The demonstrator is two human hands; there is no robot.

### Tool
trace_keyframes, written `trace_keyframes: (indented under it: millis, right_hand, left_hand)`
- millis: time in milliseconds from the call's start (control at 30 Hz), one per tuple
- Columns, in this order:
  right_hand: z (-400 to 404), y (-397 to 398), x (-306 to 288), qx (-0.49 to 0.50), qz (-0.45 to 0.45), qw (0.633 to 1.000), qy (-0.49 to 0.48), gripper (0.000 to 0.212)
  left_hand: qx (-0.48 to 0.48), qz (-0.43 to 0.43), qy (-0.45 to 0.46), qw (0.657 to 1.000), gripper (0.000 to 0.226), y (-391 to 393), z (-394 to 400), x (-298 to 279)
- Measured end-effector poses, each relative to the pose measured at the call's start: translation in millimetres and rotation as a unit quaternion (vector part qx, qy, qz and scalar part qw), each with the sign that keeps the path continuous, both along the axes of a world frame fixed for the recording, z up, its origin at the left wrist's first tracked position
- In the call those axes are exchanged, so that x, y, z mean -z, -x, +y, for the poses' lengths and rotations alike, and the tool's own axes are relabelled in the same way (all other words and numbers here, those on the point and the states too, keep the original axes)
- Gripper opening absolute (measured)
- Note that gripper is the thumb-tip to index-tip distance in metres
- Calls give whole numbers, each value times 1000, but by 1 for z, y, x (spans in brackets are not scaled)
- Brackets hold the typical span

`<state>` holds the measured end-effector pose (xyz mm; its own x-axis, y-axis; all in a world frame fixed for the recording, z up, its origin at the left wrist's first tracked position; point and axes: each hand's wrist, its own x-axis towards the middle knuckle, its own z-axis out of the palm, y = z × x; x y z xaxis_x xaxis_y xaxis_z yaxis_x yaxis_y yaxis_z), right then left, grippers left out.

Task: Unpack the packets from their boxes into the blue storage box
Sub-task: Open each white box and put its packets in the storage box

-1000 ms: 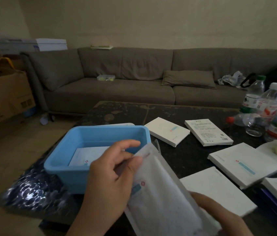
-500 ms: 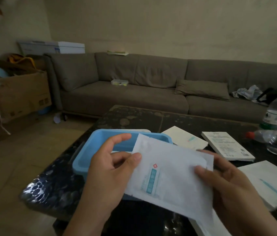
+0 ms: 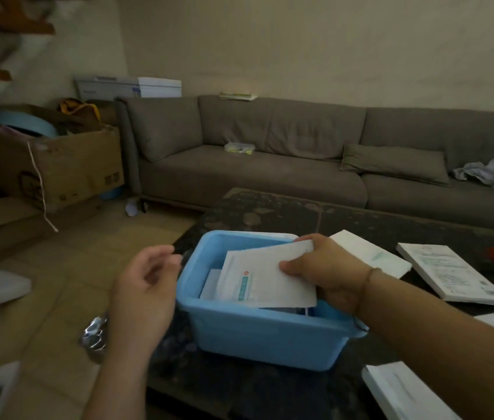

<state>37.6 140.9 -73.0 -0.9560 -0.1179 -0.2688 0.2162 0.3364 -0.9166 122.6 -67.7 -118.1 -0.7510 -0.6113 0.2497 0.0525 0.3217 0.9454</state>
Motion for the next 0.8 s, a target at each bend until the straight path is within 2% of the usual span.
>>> trace_keyframes:
  millis: [167, 333, 467, 567, 667, 733, 800]
  right_hand:
    - [-21, 6, 17, -4, -11, 1000, -19, 23]
    - [-29, 5, 21, -19, 1, 995, -93, 42]
    - [-24, -1, 6, -70, 6, 983, -167, 57]
    - [-13, -10, -11, -125, 36, 956, -263, 65]
    - [-3, -11, -13, -168, 124, 890, -406, 63]
    - [-1, -11, -9, -188, 116, 875, -430, 61]
    - [-1, -9, -6, -205, 96, 878, -421, 57]
  left_hand:
    - [7, 22, 32, 999, 14, 2, 3, 5]
    - [5, 26, 23, 999, 14, 6, 2, 8]
    - [4, 28, 28, 999, 14, 6, 3, 8]
    - [2, 36, 21, 999, 14, 6, 2, 8]
    - [-3, 42, 21, 999, 13, 6, 2, 9]
    - [-5, 47, 16, 999, 12, 7, 3, 9]
    - [-7, 48, 4, 999, 12, 7, 3, 9]
